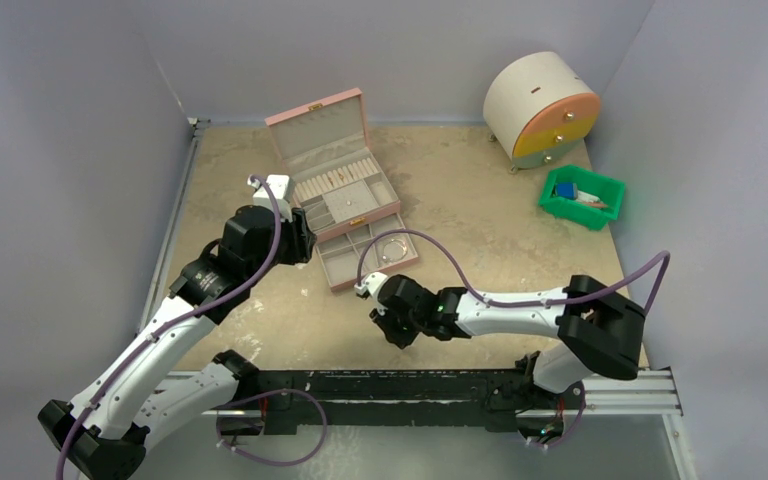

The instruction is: Organize the mixed jewelry

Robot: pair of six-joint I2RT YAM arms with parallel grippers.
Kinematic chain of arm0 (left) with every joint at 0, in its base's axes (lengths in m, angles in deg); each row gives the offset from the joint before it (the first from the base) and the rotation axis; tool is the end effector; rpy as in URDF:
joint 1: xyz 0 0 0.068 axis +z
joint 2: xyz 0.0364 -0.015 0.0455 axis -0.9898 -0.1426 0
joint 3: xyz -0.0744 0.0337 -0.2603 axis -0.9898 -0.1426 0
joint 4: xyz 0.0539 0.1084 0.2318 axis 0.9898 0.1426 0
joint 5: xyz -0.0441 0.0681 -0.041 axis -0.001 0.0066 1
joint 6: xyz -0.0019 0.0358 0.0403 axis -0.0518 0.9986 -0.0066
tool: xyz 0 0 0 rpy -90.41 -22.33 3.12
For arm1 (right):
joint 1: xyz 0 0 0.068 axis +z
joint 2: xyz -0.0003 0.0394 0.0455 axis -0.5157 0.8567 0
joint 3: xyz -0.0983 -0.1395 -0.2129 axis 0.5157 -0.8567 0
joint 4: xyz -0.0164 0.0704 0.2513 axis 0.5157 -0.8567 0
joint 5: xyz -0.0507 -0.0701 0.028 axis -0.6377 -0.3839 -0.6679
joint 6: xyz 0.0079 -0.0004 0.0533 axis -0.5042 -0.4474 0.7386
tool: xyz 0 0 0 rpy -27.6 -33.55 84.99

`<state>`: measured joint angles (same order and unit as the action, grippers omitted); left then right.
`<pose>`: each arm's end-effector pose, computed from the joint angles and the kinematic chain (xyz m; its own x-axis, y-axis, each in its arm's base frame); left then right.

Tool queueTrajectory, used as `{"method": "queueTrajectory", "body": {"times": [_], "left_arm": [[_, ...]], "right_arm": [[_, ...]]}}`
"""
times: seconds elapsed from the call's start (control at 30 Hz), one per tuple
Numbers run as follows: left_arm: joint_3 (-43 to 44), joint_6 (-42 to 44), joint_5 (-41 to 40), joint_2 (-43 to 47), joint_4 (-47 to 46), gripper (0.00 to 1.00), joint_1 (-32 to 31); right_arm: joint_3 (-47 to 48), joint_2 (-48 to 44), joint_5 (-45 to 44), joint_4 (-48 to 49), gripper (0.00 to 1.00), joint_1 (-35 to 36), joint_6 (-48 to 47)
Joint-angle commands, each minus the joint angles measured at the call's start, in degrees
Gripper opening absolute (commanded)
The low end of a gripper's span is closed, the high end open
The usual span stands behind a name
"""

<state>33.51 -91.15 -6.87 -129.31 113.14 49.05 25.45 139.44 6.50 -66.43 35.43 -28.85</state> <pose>0.1576 -0.0926 0.3361 -0.5178 -0.1295 -0.8456 0.1832 0.9487 -0.2575 0.1175 0.2689 0.1722 -0.5100 -0.5693 -0.6448 -0.8155 0.5585 0.1519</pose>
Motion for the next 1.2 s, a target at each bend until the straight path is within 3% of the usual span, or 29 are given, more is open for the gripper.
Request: {"method": "queueTrajectory", "body": {"times": [0.0,0.23,0.4,0.7,0.9,1.17], "left_arm": [[-0.08,-0.38,0.58,0.30,-2.32,0.43,0.19],[-0.11,-0.38,0.52,0.47,-2.27,0.43,0.16],[-0.11,-0.38,0.41,0.63,-2.19,0.43,0.15],[-0.04,-0.91,1.58,0.69,-2.26,0.43,0.16],[-1.15,-3.60,7.60,2.00,-4.09,0.44,0.21],[-8.49,-9.77,24.82,5.90,-14.56,0.47,0.15]], "right_arm": [[2.42,0.89,-1.10,1.30,0.24,0.33,-0.38],[2.79,1.76,-1.27,1.12,0.18,0.41,-0.46],[2.92,1.77,-1.10,1.23,0.00,0.41,-0.39],[2.10,-0.78,-0.58,1.67,0.00,0.40,0.43],[0.81,-7.12,0.30,3.77,0.00,0.41,2.83],[-0.95,-17.85,5.25,7.29,0.00,0.31,8.25]]}}
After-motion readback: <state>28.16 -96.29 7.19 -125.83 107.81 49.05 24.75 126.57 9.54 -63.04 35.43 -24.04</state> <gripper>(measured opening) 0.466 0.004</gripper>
